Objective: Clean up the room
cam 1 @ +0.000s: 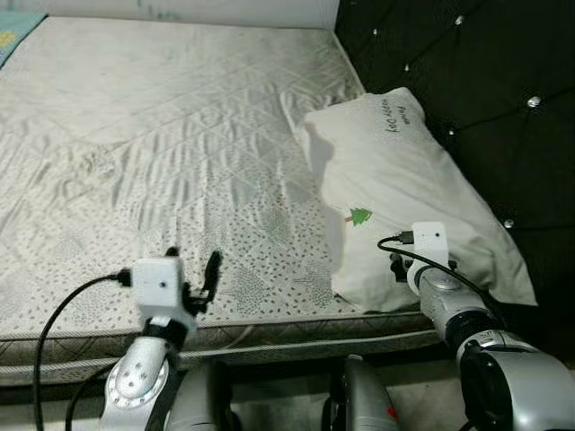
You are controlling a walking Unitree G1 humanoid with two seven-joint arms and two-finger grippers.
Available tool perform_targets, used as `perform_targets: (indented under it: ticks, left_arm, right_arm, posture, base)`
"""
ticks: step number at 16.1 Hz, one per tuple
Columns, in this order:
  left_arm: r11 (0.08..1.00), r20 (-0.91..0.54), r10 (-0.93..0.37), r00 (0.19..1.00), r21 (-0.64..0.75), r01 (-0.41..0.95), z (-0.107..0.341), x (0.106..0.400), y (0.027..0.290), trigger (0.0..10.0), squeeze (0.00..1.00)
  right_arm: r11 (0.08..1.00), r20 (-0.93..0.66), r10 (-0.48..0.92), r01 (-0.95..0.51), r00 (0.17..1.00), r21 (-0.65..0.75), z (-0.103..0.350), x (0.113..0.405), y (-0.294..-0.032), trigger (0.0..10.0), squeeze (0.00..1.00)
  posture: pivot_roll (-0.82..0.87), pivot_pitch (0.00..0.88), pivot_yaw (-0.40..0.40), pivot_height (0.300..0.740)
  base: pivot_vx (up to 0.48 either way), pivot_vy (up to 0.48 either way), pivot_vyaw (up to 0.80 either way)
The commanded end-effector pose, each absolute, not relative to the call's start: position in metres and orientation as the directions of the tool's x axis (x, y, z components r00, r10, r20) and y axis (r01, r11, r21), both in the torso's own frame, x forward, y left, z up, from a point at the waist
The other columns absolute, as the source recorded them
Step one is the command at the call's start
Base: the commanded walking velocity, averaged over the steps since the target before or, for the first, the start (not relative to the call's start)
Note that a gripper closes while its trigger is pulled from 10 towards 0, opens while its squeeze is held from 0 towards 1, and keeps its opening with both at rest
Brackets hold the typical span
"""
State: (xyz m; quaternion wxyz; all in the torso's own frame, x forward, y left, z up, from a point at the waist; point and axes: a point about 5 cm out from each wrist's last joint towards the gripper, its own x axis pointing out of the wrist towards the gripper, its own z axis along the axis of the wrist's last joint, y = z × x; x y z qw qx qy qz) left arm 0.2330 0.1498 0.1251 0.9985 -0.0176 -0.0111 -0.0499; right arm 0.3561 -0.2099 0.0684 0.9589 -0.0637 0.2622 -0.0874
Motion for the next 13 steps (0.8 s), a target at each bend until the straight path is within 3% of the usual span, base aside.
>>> perform_targets:
  ticks: [1,8,11,13]
  left_arm:
    - [0.996,0.000,-0.086,0.996,-0.030,0.086,0.120,0.233,0.152,10.0,0.00]
    - [0.994,0.059,-0.072,0.996,-0.074,0.076,0.126,0.236,0.150,10.0,0.00]
    - [0.993,0.066,-0.078,0.995,-0.086,0.084,0.124,0.242,0.145,10.0,0.00]
    - [0.992,0.068,-0.080,0.994,-0.090,0.086,0.124,0.244,0.144,10.0,0.00]
  right_arm:
    - [0.980,-0.459,-0.190,0.141,0.868,-0.140,0.078,0.362,-0.208,10.0,0.00]
    - [0.994,-0.188,-0.109,0.106,0.976,-0.026,0.112,0.374,-0.204,10.0,0.00]
    - [0.994,0.052,0.037,-0.042,0.998,0.100,0.132,0.360,-0.178,10.0,0.00]
    - [0.986,0.093,0.056,-0.070,0.994,0.148,0.140,0.357,-0.169,10.0,0.00]
  posture:
    - [0.12,0.142,-0.068,0.626]
    - [0.08,0.097,-0.082,0.626]
    - [0.06,0.062,-0.071,0.626]
    - [0.05,0.061,-0.066,0.639]
  base:
    - [0.000,0.000,0.00]
    - [0.000,0.000,0.00]
    - [0.000,0.000,0.00]
    - [0.000,0.000,0.00]
